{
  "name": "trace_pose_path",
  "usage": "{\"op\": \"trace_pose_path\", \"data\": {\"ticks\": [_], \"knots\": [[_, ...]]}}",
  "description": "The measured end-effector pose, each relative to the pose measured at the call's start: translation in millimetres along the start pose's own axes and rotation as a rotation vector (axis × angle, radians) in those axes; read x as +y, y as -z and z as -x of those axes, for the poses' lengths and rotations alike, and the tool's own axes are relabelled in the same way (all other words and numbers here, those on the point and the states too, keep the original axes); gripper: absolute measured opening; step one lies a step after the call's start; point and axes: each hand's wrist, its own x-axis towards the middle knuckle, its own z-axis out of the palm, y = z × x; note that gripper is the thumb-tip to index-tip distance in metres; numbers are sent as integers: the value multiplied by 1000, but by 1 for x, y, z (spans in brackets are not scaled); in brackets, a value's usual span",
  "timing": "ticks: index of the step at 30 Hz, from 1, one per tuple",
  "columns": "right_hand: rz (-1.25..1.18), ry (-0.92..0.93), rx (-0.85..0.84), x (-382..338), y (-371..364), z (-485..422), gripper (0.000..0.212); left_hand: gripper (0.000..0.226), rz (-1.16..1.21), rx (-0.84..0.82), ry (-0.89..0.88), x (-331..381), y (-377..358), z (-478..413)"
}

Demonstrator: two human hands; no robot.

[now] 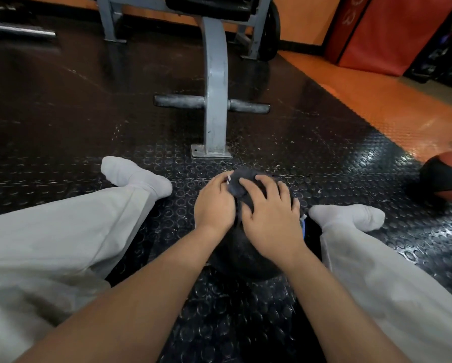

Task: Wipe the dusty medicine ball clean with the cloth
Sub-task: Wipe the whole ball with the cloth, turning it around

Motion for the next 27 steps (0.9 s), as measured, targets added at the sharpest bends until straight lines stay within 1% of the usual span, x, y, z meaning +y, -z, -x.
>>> {"op": "trace_pose_path", "data": {"ticks": [2,4,6,7,9,10,12,13,14,16,18,20,22,23,25,27], "knots": [[-42,-106,-73,5,6,-32,44,37,52,9,-42,-5,-3,7],[-126,-215,-227,11,9,-70,42,42,93,20,-120,-9,-9,13],[-144,-253,-319,18,11,-97,43,43,90,38,-159,-10,-17,13],[-146,-237,-316,21,11,-102,42,42,73,47,-149,-8,-20,12],[-152,-168,-232,26,10,-93,40,40,26,48,-104,-1,-25,5],[-129,-127,-137,26,8,-79,39,39,0,34,-85,1,-26,0],[-43,7,105,24,2,-43,40,33,6,-39,-70,0,-23,-11],[-23,60,175,22,1,-27,42,32,47,-87,-73,-1,-19,-14],[-20,86,191,20,0,-17,42,34,98,-130,-86,-2,-14,-15],[-13,75,108,23,3,-18,35,36,142,-172,-132,-6,-11,-13],[-27,9,18,30,10,-38,31,29,109,-179,-205,-8,-12,-3],[-142,-113,-116,35,17,-64,32,41,69,-155,-279,-9,-15,5],[-219,-223,-232,38,21,-84,32,43,70,-141,-289,-9,-18,9],[-227,-248,-244,38,20,-88,33,40,67,-134,-275,-9,-19,7],[-202,-251,-184,32,17,-83,36,36,59,-110,-195,-7,-18,4],[-49,-187,0,17,6,-57,37,29,22,-104,-112,-2,-13,-6]]}}
